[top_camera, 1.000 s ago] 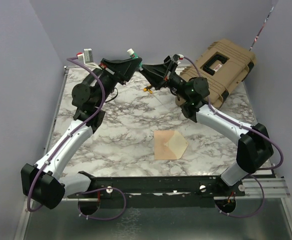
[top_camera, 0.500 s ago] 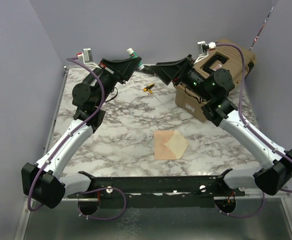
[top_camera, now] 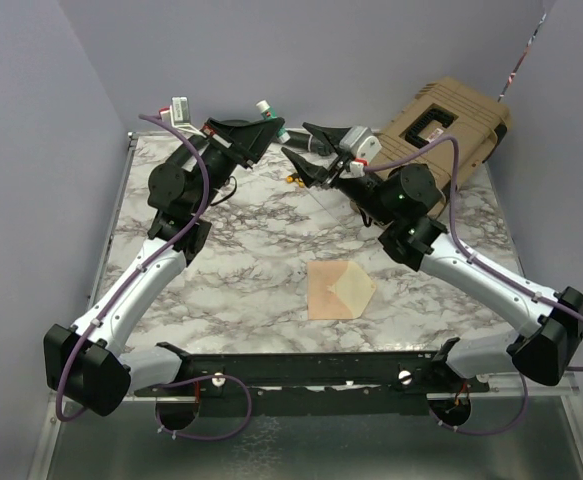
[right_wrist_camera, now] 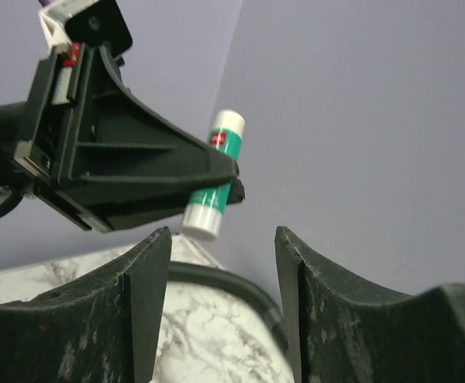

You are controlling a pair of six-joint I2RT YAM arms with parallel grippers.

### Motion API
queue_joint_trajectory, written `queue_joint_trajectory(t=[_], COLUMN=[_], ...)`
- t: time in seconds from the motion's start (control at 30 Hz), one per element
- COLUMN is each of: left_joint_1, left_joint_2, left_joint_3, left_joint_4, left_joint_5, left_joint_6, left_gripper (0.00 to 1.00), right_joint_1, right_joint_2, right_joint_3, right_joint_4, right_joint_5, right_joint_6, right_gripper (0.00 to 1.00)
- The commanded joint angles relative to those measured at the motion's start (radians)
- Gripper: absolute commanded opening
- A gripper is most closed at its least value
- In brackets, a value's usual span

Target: Place the letter into the envelope and seal it

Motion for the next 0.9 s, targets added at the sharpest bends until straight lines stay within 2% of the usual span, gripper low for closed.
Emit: queue_joint_trajectory(t=[0.0, 0.23, 0.3, 0.37, 0.47, 0.7, 0.87], left_joint_1=[0.001, 0.002, 0.002, 0.002, 0.002, 0.001, 0.002], left_joint_2=[-0.006, -0.008, -0.009, -0.013, -0.014, -0.013, -0.025], left_joint_3=[-0.009, -0.004, -0.006, -0.012, -0.019, -0.020, -0.031], left_joint_4=[-0.022, -0.032, -0.032, -0.033, -0.036, -0.037, -0.037], left_joint_5=[-0.009, -0.013, -0.013, -0.015, -0.020, -0.011, -0.014], left_joint_6=[-0.002, 0.004, 0.008, 0.014, 0.014, 0.016, 0.051], left_gripper=[0.00, 0.00, 0.00, 0.00, 0.00, 0.00, 0.00], right_joint_1=[0.034, 0.068, 0.070, 0.070, 0.070, 0.070, 0.068], right_joint_2=[0.040, 0.089, 0.093, 0.100, 0.103, 0.089, 0.065], right_joint_3=[0.002, 0.034, 0.035, 0.055, 0.065, 0.046, 0.048], right_joint_4=[0.160, 0.142, 0.158, 0.168, 0.179, 0.199, 0.152], right_joint_5=[0.053, 0.041, 0.073, 0.136, 0.142, 0.169, 0.168], right_joint_6=[-0.178, -0.208, -0.179, -0.116, -0.062, 0.060, 0.305], right_gripper=[0.57, 0.55, 0.48, 0.36, 0.23, 0.19, 0.05])
